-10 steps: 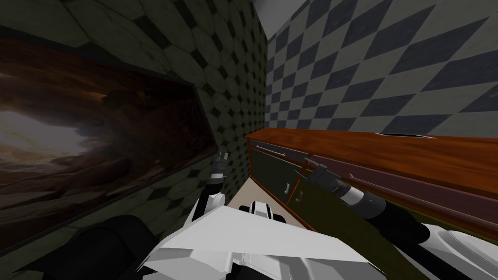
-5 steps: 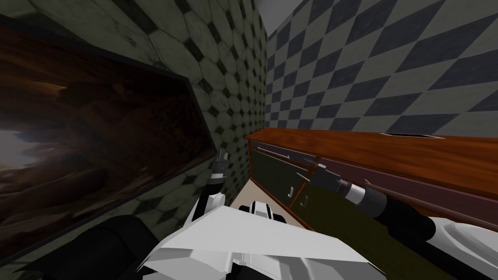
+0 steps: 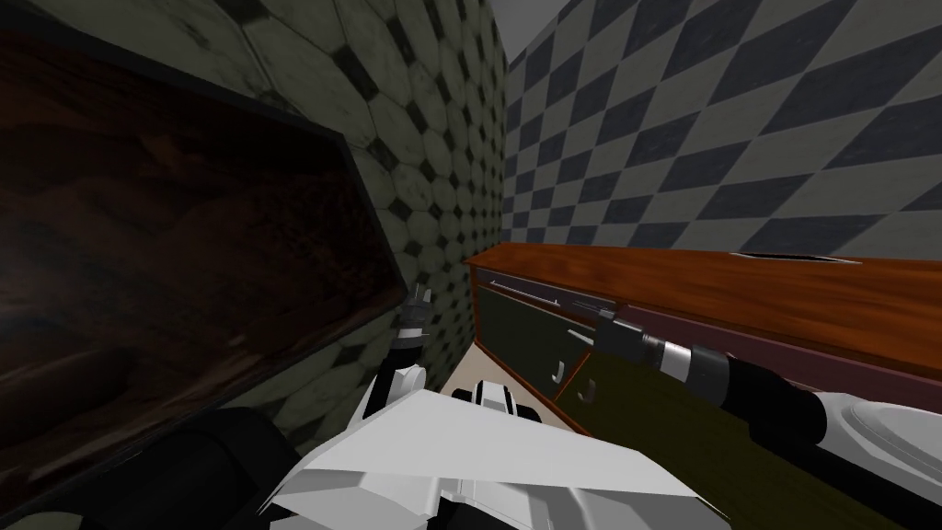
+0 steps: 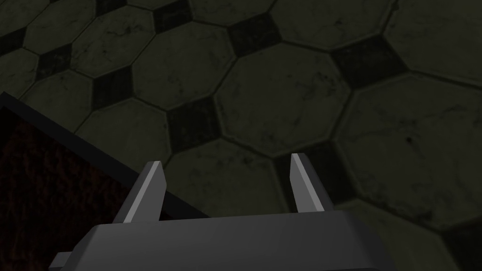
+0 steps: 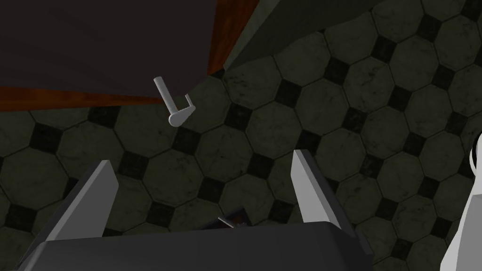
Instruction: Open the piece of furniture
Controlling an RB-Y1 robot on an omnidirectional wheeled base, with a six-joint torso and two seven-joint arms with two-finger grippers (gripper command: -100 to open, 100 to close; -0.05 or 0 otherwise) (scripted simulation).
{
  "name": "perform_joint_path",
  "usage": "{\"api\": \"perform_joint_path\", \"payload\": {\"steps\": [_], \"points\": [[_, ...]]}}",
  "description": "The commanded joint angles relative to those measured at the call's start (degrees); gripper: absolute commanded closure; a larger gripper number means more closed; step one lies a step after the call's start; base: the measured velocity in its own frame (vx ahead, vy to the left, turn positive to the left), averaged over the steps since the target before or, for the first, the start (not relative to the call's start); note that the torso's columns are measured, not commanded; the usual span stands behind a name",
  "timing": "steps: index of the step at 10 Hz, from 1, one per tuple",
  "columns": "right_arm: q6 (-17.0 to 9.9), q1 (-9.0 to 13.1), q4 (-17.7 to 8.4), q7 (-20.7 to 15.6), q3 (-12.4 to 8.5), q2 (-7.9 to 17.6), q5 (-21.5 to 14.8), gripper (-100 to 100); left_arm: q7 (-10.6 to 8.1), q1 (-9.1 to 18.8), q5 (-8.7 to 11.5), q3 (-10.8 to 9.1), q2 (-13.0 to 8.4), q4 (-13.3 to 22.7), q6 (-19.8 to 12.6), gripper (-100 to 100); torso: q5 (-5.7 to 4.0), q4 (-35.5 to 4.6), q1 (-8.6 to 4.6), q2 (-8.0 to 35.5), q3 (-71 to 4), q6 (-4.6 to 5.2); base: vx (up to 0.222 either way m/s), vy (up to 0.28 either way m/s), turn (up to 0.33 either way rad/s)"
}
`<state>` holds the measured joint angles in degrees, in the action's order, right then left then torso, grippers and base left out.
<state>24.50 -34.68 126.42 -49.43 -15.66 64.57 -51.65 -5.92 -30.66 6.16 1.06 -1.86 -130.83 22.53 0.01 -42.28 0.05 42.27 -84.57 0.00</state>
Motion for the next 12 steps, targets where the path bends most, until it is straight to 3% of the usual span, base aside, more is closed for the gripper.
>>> {"api": "perform_joint_path", "payload": {"steps": [1, 7, 9, 10, 12], "points": [[0.0, -0.3, -0.3, -1.9, -0.8, 3.4, -2.6, -100, 0.00, 0.0, 0.0, 0.00, 0.0, 0.0, 0.0, 0, -0.02, 0.0, -0.07, 0.1, 0.0, -0.01, 0.045, 0.058, -0.027], [0.4, -1.1, -1.2, -6.6, -3.0, 10.9, -9.1, -100, 0.00, 0.0, 0.0, 0.00, 0.0, 0.0, 0.0, 0, -0.01, 0.0, -0.04, 0.0, 0.0, 0.00, 0.057, 0.055, -0.032], [0.6, -1.1, -1.2, -6.3, -3.0, 10.2, -8.5, -100, 0.00, 0.0, 0.0, 0.00, 0.0, 0.0, 0.0, 0, -0.04, 0.0, -0.13, 0.1, 0.1, 0.00, 0.013, 0.016, -0.002], [0.6, -1.1, -1.1, -6.3, -3.0, 10.2, -8.4, 100, 0.00, 0.0, 0.0, 0.00, 0.0, 0.0, 0.0, 0, -0.06, 0.0, -0.17, 0.1, 0.1, 0.01, 0.000, 0.000, 0.000], [0.5, -1.7, 0.2, -6.1, -3.4, 10.7, -8.4, 100, 0.00, 0.0, 0.0, 0.00, 0.0, 0.0, 0.0, 0, -0.25, 0.3, -0.09, 0.1, 0.2, 0.11, -0.114, 0.083, -0.092]]}}
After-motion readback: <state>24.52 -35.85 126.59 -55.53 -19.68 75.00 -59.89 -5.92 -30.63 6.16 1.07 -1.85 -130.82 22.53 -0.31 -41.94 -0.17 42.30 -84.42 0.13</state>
